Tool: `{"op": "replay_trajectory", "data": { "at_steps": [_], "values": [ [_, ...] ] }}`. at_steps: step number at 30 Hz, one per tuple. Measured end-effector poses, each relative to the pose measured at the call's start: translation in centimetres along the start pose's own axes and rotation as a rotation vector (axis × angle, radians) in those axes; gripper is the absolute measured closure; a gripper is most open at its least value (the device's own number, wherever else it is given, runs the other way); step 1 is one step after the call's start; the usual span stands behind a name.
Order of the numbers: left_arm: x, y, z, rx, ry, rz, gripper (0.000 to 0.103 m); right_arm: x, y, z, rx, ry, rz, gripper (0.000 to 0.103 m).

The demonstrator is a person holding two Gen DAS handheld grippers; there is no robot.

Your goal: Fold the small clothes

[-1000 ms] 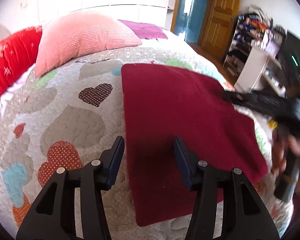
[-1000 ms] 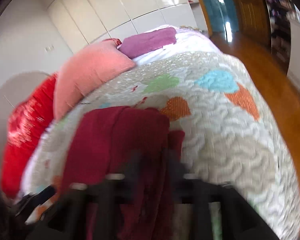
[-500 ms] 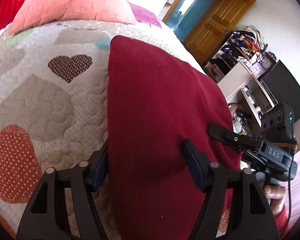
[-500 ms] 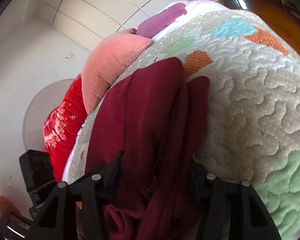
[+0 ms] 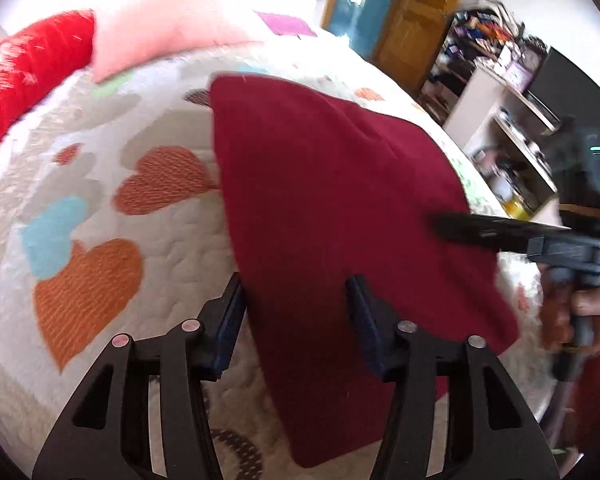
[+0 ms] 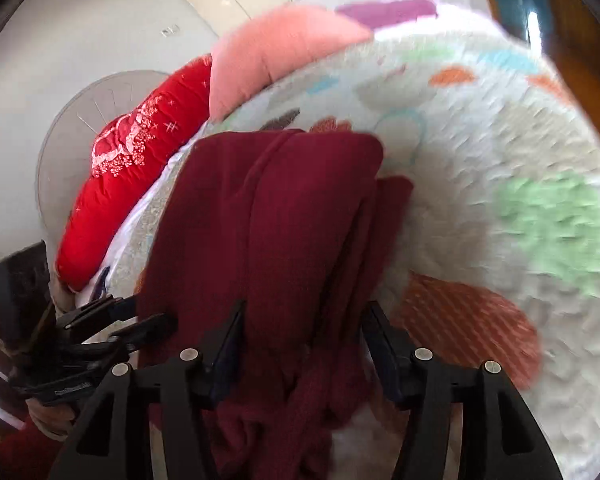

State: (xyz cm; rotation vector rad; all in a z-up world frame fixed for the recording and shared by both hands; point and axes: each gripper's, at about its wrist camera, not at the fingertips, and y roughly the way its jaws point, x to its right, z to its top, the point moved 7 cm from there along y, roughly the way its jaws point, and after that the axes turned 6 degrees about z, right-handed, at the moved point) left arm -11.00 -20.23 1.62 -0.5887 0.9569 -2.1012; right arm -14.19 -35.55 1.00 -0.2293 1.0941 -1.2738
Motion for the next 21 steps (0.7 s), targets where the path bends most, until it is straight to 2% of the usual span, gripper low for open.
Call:
{"op": "replay_trajectory", "data": {
  "at_steps": [2, 3, 4, 7, 9, 11, 13, 14, 17, 21],
  "values": [
    [-0.4, -0.8, -0.2, 0.024, -0.016, 0.033, 0.048, -1.4, -2.4, 0.0, 0.056, -0.016, -0.003, 0.051],
    [-0.4, -1.1, -0.1, 0.029, -0.027, 0.040, 0.048, -2.7, -3.5, 0.1, 0.076, -0.061, -0.007, 0.058],
    [-0.5, -1.2, 0.0, 0.036, -0.035, 0.049, 0.048, -3.9, -3.9, -0.1, 0.074, -0.113, -0.015, 0.065],
    [-0.9, -1.2, 0.3, 0.058, -0.038, 0.100, 0.048, -7.6, -3.7, -0.8, 0.071, -0.291, -0.077, 0.074],
    [-1.0, -1.5, 0.2, 0.079, -0.046, 0.145, 0.048, -7.6, -2.4, -1.1, 0.040, -0.318, -0.105, 0.077],
    [-1.3, -1.6, 0.2, 0.090, -0.057, 0.171, 0.048, -5.9, -0.3, -2.0, 0.019, -0.325, -0.223, 0.078],
    [-1.4, -1.9, 0.2, 0.105, -0.051, 0.205, 0.048, -4.5, 1.0, -2.6, 0.015, -0.294, -0.271, 0.077],
    [-1.3, -2.2, 0.1, 0.116, -0.041, 0.228, 0.048, -4.4, 0.7, -2.6, 0.034, -0.282, -0.265, 0.077],
    [-1.2, -2.9, 0.2, 0.135, -0.028, 0.234, 0.048, -5.6, -0.8, -2.1, 0.072, -0.245, -0.213, 0.076],
    [-1.2, -3.8, 0.3, 0.167, -0.044, 0.245, 0.048, -6.9, -3.6, -2.2, 0.133, -0.213, -0.199, 0.058]
  ]
}}
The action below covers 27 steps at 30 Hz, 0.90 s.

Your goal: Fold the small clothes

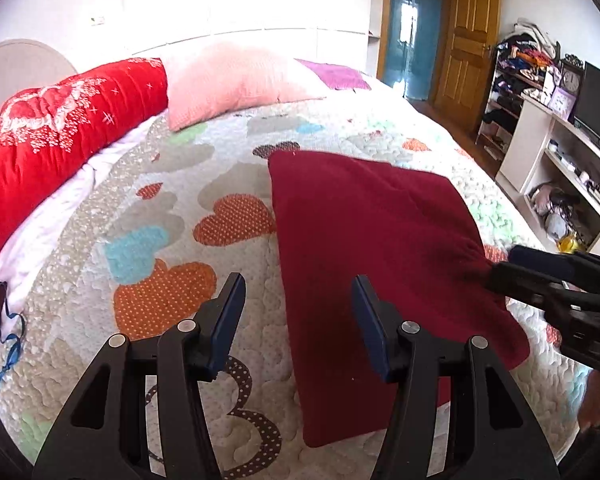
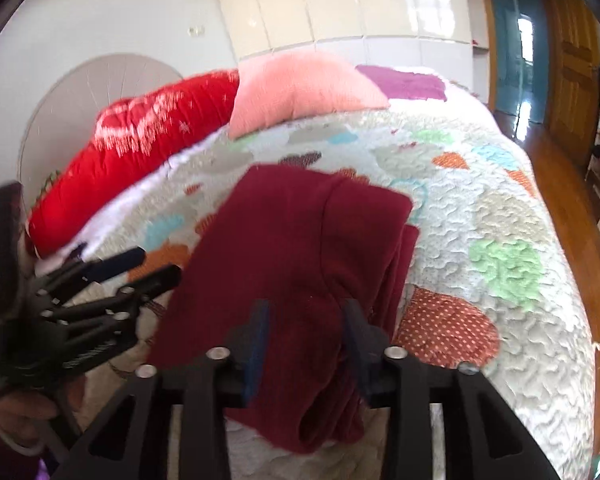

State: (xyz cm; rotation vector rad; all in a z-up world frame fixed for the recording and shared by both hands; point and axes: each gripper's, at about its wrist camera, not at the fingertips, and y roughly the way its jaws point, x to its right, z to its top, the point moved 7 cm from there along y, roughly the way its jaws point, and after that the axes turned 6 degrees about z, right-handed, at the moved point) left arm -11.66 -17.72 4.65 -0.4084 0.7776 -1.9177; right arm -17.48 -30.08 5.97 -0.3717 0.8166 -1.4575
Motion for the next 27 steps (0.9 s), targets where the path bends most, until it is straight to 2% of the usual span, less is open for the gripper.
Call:
{"op": "replay_trajectory", "data": {
  "at_steps": [2, 6, 19, 27],
  "values": [
    [-0.1, -0.5, 0.0, 0.013, -0.003, 0.014, 0.048, -0.2, -1.2, 0.0, 0.032, 0.017, 0.005, 0.052],
    [0.0, -1.2, 0.1, 0.035, -0.011, 0.023, 0.048, -0.5, -2.9, -0.3, 0.062, 0.047, -0.027, 0.052],
    [0.7, -3.1, 0.6, 0.091, -0.033, 0.029, 0.048, 0.1, -3.4, -1.6, 0.055, 0.103, -0.040, 0.049],
    [0.9, -3.2, 0.5, 0.090, -0.032, 0.031, 0.048, -0.4, -3.3, -1.6, 0.052, 0.088, -0.053, 0.048]
  ]
}}
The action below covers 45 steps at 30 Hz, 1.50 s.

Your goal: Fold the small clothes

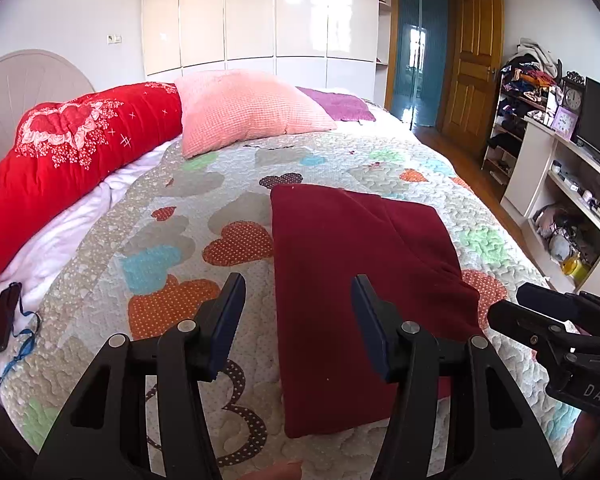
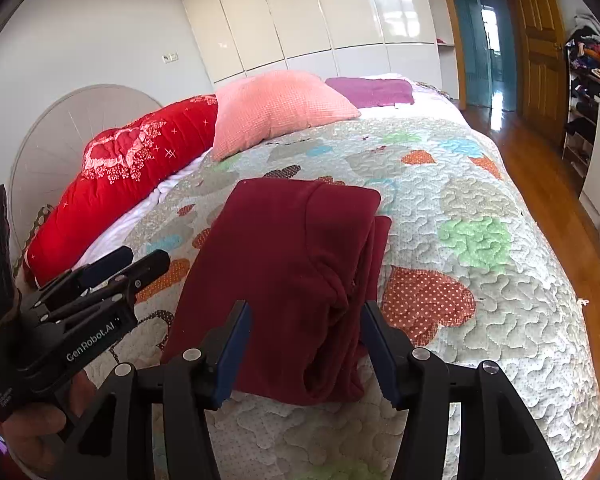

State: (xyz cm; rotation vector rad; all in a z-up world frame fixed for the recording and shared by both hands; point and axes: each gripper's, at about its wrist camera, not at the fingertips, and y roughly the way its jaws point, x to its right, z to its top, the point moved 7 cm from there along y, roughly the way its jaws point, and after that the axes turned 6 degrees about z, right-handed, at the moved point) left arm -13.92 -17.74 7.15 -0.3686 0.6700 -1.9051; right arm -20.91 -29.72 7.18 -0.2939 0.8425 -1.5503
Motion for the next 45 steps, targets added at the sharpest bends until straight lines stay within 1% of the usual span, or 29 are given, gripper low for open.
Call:
{"op": "replay_trajectory", "data": {
  "at_steps": [5, 7, 9, 27, 45],
  "values": [
    [-0.2, 0.1, 0.0, -0.002, -0.002, 0.004, 0.048, -0.1, 0.1, 0.2, 0.002, -0.003, -0.004, 0.047],
    [-0.3, 0.2, 0.0, -0.006, -0.007, 0.001, 0.048, 0.0, 0.2, 0.2, 0.002, 0.003, -0.004, 0.044],
    [-0.3, 0.3, -0.1, -0.009, -0.009, 0.002, 0.048, 0.1, 0.4, 0.1, 0.001, 0.007, 0.001, 0.043],
    [0.0, 1.8, -0.7, -0.043, 0.004, 0.000, 0.048, 0.2, 2.3, -0.3, -0.044, 0.011, 0.001, 0.042],
    [0.1, 2.8, -1.0, -0.064, 0.005, 0.003, 0.048, 0.5, 3.2, -0.4, -0.065, 0.027, 0.005, 0.042]
  ]
}}
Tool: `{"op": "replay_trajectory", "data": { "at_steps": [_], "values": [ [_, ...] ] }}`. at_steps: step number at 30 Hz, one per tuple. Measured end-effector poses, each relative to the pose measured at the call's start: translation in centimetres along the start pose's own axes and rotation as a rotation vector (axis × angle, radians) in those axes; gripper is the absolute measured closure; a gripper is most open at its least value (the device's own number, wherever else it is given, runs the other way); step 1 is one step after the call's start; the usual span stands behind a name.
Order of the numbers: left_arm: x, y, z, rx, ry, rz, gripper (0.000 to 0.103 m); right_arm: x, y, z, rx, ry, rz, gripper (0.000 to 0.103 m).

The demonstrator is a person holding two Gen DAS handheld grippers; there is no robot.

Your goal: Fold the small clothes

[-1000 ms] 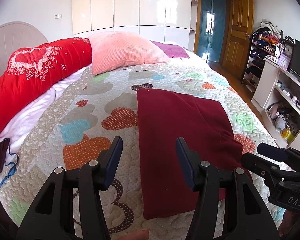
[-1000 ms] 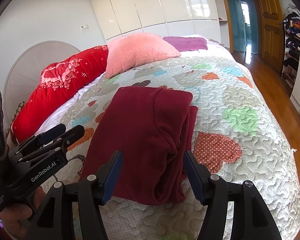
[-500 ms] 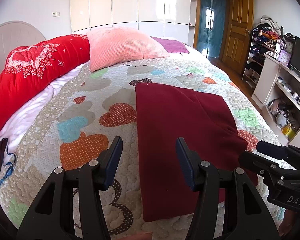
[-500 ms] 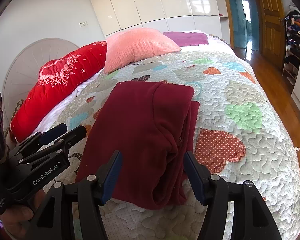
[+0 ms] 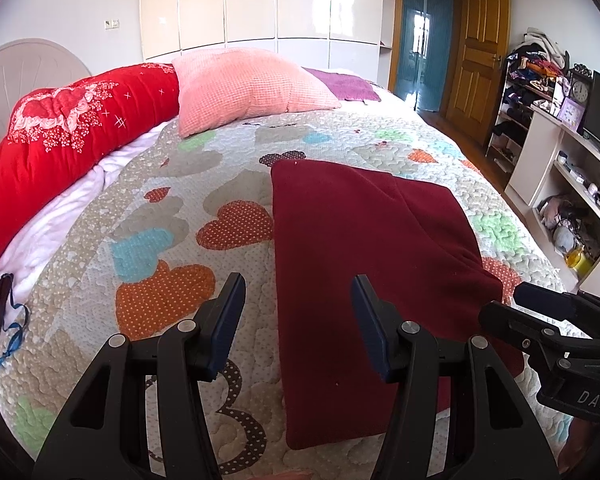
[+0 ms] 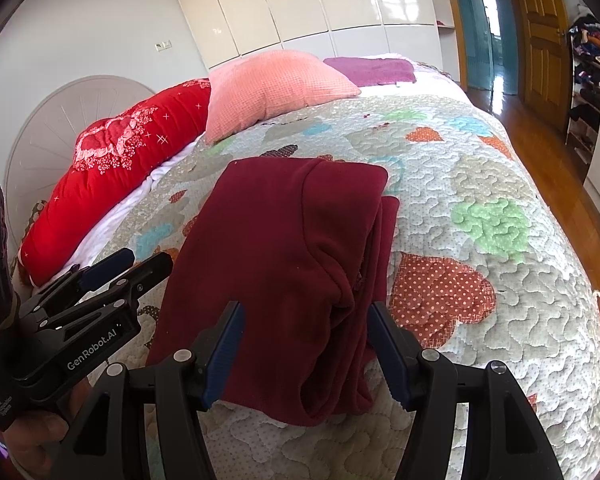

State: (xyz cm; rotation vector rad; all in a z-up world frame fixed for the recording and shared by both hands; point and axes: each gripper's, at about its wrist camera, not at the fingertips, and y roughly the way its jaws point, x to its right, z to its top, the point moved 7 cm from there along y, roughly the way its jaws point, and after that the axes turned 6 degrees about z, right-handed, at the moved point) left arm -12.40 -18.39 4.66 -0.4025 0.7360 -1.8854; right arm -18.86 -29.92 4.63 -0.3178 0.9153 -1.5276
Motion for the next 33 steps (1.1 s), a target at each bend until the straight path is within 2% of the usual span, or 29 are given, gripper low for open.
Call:
{"op": "replay_trajectory", "data": {
  "at_steps": [28, 33],
  "values": [
    [0.13, 0.16, 0.02, -0.003, -0.001, -0.005, 0.048, -0.12, 0.87, -0.17, -0.024, -0.001, 0.010, 0.041],
    [-0.75, 0.54, 0.22, -0.004, -0.032, -0.034, 0.048, 0.62, 0.71, 0.10, -0.009, 0.005, 0.001, 0.041]
  ]
}}
